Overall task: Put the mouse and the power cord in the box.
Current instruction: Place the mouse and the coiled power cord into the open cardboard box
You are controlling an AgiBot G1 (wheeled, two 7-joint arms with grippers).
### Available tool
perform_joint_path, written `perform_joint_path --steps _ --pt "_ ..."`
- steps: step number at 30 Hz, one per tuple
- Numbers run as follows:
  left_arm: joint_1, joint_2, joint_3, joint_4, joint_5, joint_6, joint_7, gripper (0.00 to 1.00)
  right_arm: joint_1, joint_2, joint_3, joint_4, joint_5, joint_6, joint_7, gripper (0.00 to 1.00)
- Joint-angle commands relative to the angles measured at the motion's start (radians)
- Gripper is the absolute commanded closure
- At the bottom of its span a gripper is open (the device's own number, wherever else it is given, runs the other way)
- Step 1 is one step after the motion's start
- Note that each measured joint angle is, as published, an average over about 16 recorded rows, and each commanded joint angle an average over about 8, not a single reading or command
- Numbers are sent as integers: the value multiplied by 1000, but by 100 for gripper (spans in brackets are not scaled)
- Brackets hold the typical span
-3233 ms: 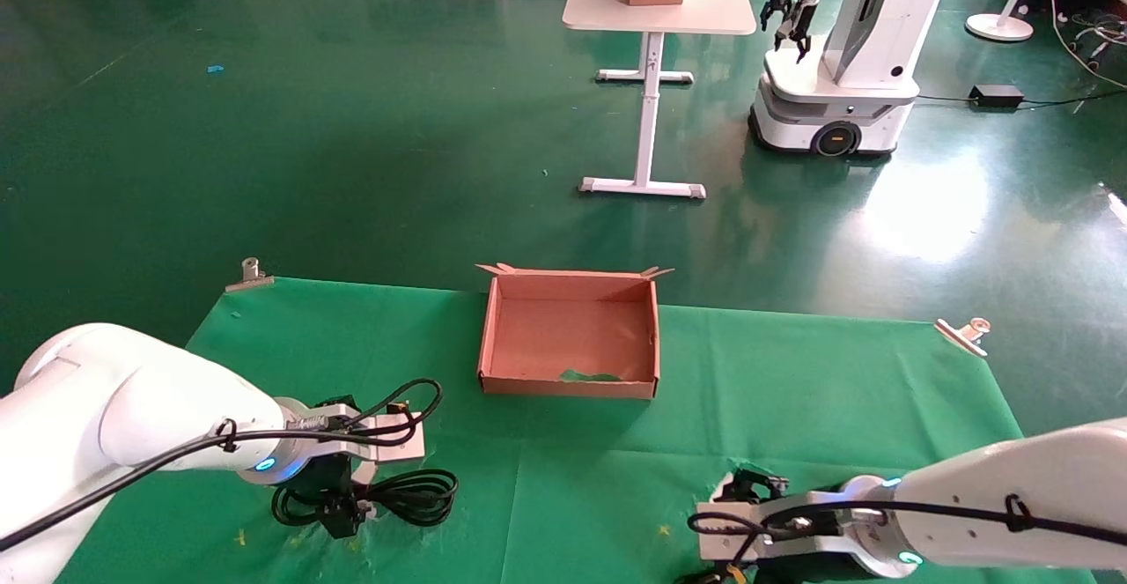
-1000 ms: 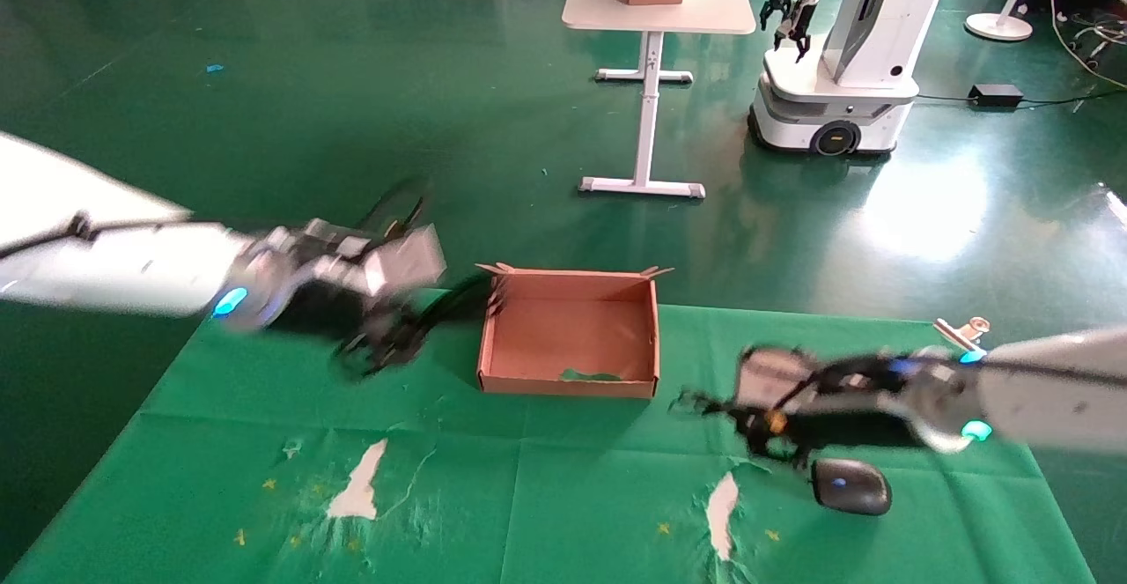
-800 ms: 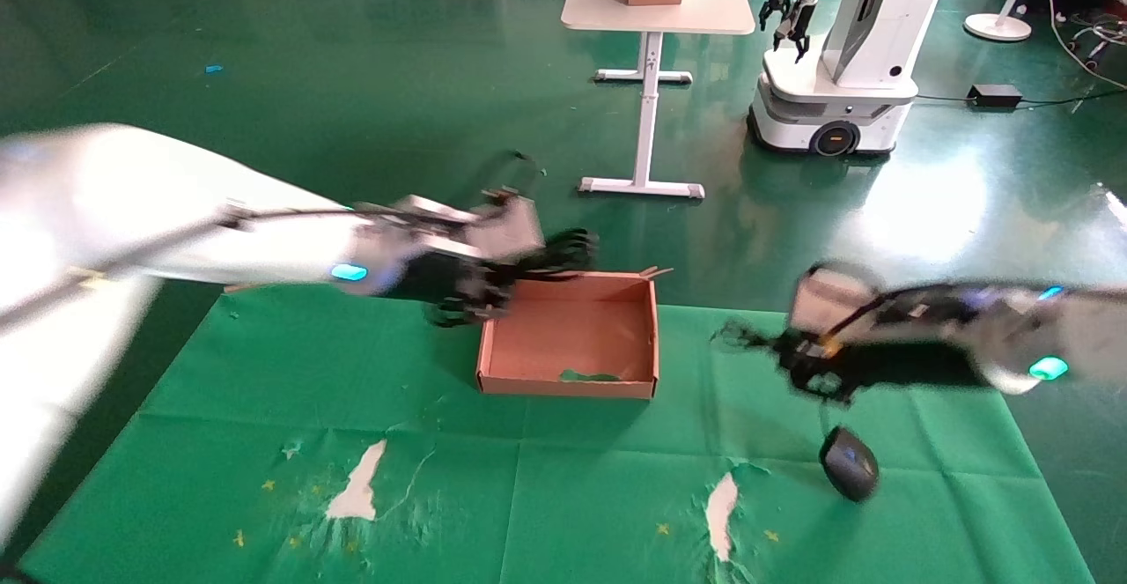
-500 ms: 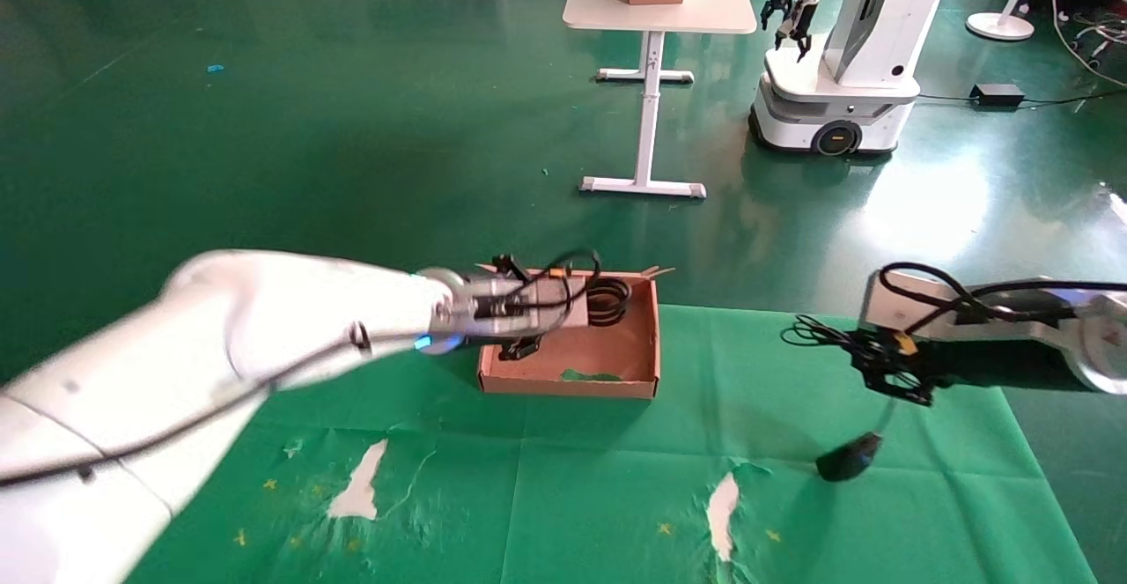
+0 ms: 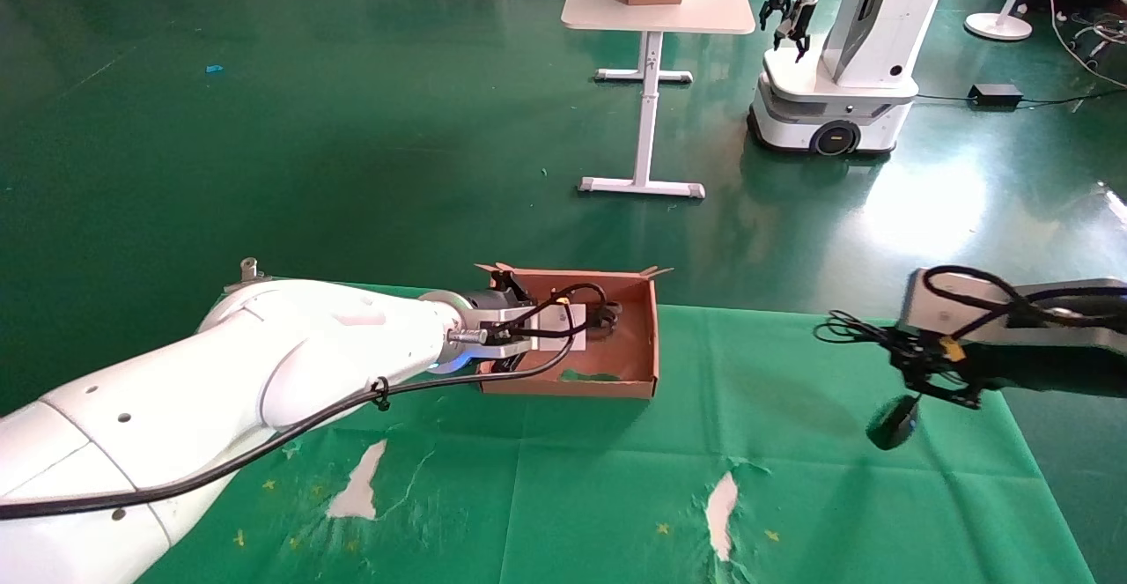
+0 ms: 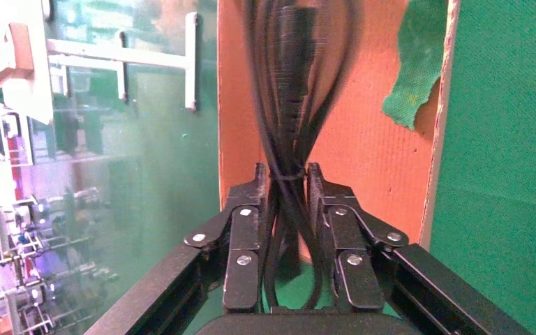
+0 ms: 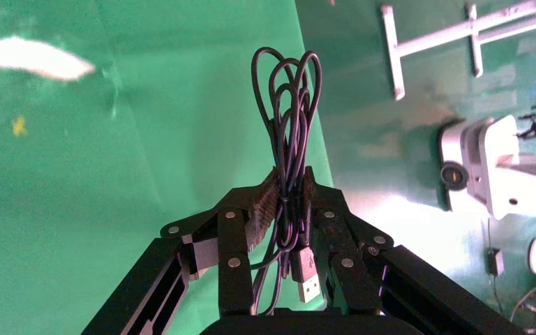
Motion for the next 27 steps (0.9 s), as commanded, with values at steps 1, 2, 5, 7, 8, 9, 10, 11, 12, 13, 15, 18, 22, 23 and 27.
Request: perform_joint_path --steps 1,2,5,7,8,9,10,11,12,13,15,18,22,23,27 --pt "-7 0 27 -3 -6 -7 -22 0 -5 -2 2 13 4 4 7 100" --pt "-9 0 37 -3 -9 -10 -29 0 -3 -9 1 16 3 6 7 100" --pt "-18 -1 64 -2 -18 -19 -51 0 4 -29 -3 24 1 11 5 100" --pt "-28 -1 75 10 -27 -26 -70 0 9 -42 -5 28 0 14 1 100" --pt "-34 -2 79 19 -32 -29 -81 0 12 -47 -6 31 1 16 -1 100" --pt "-42 -3 81 32 -38 -32 -93 0 16 -52 -7 33 1 17 -5 100" --pt "-50 -4 83 49 -43 -35 -106 0 19 -58 -7 36 2 19 -9 100" --pt "-59 -5 83 67 -48 -37 -120 0 22 -63 -8 38 3 21 -13 100" --pt "-68 -6 83 90 -54 -37 -135 0 26 -69 -8 40 4 23 -18 100" --pt "-78 -8 83 114 -59 -36 -149 0 30 -76 -9 42 5 26 -23 100" --pt "-98 -13 83 165 -65 -28 -172 0 39 -90 -10 42 6 32 -31 100" --pt "-129 -22 85 243 -69 -5 -201 0 53 -115 -13 38 3 42 -42 100" --pt "-166 -38 92 332 -60 37 -223 0 73 -157 -21 22 -9 59 -52 100" --pt "-172 -41 95 349 -55 47 -228 0 78 -170 -24 17 -13 65 -55 100" --pt "-185 -44 108 388 -35 72 -245 0 100 -231 -39 -12 -35 94 -74 100"
